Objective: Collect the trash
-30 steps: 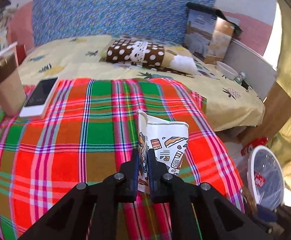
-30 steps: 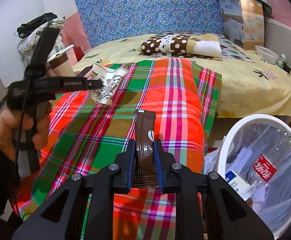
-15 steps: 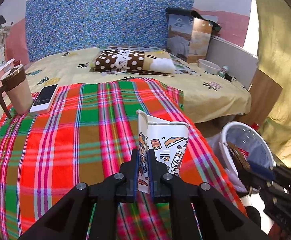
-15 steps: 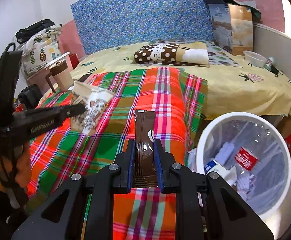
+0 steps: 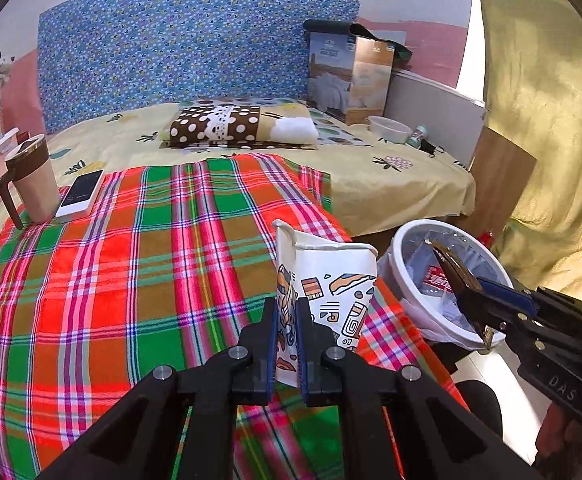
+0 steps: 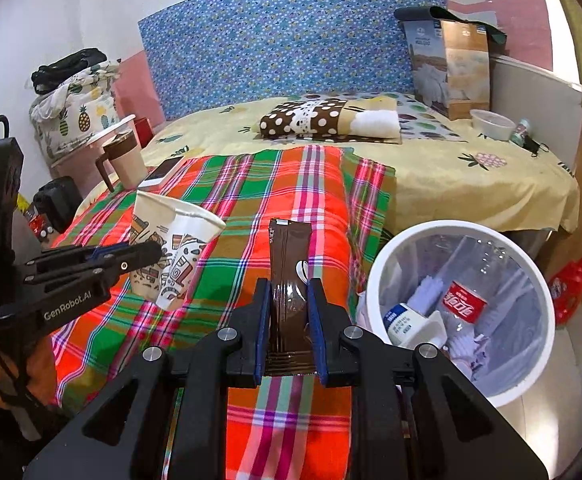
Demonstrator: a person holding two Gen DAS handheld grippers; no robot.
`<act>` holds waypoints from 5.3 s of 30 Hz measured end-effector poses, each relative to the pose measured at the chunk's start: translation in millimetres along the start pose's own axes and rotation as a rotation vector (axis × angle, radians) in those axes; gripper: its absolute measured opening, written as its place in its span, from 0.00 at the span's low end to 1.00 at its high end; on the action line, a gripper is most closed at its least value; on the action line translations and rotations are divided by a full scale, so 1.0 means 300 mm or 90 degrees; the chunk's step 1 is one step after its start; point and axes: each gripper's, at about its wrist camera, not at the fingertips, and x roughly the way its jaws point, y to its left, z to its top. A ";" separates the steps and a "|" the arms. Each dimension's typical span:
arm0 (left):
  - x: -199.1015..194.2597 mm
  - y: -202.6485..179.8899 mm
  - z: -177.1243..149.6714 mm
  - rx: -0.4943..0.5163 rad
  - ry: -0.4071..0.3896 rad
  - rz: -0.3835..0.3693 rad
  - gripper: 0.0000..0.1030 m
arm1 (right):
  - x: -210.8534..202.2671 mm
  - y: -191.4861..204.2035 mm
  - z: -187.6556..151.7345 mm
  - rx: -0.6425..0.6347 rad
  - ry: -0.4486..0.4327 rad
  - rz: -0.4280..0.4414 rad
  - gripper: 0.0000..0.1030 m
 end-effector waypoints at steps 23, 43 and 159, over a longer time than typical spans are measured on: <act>0.058 -0.238 0.013 0.072 0.014 -0.064 0.08 | -0.080 -0.158 -0.052 0.056 -0.016 -0.063 0.20; 0.235 -0.451 0.039 0.120 0.062 -0.134 0.08 | -0.072 -0.328 -0.108 0.128 0.009 -0.108 0.20; -0.154 -0.255 -0.180 0.086 -0.013 -0.075 0.22 | -0.249 -0.006 -0.208 0.092 -0.037 -0.140 0.46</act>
